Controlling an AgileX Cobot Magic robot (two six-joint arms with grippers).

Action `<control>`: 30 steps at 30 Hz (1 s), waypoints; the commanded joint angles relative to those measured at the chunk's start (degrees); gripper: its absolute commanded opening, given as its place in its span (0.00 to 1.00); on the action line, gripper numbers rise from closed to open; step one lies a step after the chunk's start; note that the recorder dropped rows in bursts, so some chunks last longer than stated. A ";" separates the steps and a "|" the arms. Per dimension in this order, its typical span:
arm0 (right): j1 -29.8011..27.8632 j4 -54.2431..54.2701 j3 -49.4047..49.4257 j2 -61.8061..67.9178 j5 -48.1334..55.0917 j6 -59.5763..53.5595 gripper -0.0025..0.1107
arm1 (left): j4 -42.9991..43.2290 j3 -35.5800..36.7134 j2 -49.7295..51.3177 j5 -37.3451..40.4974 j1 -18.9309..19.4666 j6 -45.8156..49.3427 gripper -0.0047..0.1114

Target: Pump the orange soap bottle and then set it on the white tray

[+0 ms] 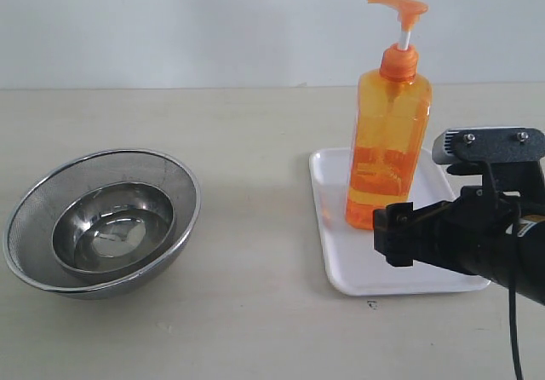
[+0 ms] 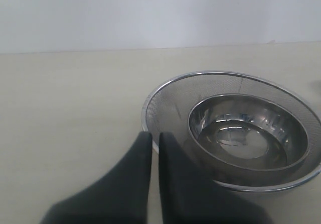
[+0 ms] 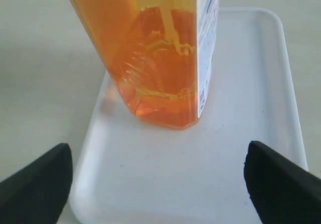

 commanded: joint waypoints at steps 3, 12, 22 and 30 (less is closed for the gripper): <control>-0.06 0.06 0.30 -0.37 1.54 0.21 0.75 | -0.26 0.14 -0.19 0.02 0.19 0.17 0.08; -0.06 -0.35 0.30 -0.37 3.36 1.97 0.75 | -0.26 0.14 -0.19 0.02 0.19 0.17 0.08; -0.06 -0.14 0.30 -0.37 7.15 1.31 0.23 | -0.26 0.14 -0.19 0.02 0.19 0.17 0.08; -0.06 0.13 0.30 -0.37 8.81 2.93 0.05 | -0.26 0.14 -0.19 0.02 0.19 0.17 0.08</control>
